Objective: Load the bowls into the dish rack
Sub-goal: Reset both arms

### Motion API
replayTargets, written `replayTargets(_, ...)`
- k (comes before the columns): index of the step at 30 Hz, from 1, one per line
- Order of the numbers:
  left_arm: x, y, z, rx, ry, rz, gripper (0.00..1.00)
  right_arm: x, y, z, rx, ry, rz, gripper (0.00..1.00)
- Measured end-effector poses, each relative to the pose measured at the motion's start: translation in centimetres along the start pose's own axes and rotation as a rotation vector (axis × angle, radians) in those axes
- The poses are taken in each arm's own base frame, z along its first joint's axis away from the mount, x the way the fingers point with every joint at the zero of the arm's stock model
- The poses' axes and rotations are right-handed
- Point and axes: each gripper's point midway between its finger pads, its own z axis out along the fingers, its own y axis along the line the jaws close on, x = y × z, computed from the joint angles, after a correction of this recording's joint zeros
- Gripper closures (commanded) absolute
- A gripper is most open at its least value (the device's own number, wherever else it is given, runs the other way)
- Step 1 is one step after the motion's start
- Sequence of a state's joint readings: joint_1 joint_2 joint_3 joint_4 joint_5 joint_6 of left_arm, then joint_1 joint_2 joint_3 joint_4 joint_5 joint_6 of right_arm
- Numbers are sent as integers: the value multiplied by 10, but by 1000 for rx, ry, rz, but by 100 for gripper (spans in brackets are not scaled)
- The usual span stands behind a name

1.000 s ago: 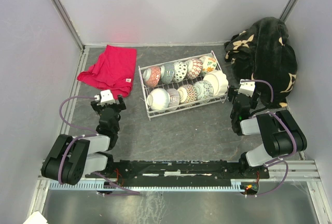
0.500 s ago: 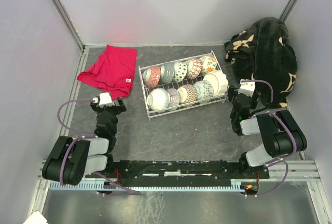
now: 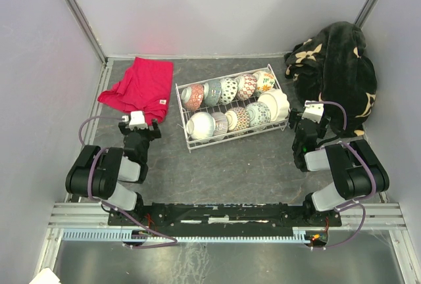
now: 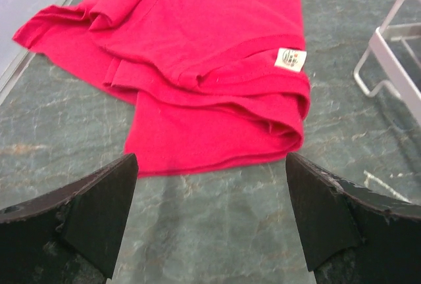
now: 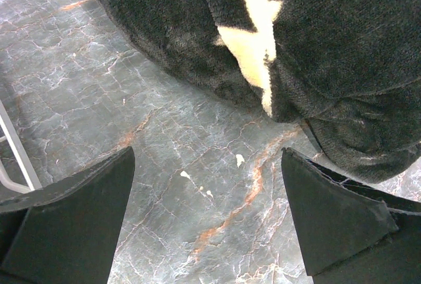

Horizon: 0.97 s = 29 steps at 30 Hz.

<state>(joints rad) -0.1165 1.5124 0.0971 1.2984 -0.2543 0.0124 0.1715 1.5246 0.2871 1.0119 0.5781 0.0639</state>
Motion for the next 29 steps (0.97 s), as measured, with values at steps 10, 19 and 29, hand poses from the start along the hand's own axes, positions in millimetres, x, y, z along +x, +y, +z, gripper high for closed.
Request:
replayTargets(10, -15, -8, 19, 34, -12, -4, 1, 0, 0, 0, -3, 3, 0, 0)
replayTargets(19, -10, -8, 18, 39, 6, -1, 1, 0, 0, 1, -3, 5, 0, 0)
replayTargets(29, -10, -8, 18, 38, 6, -1, 1, 0, 1, 1, -7, 6, 1, 0)
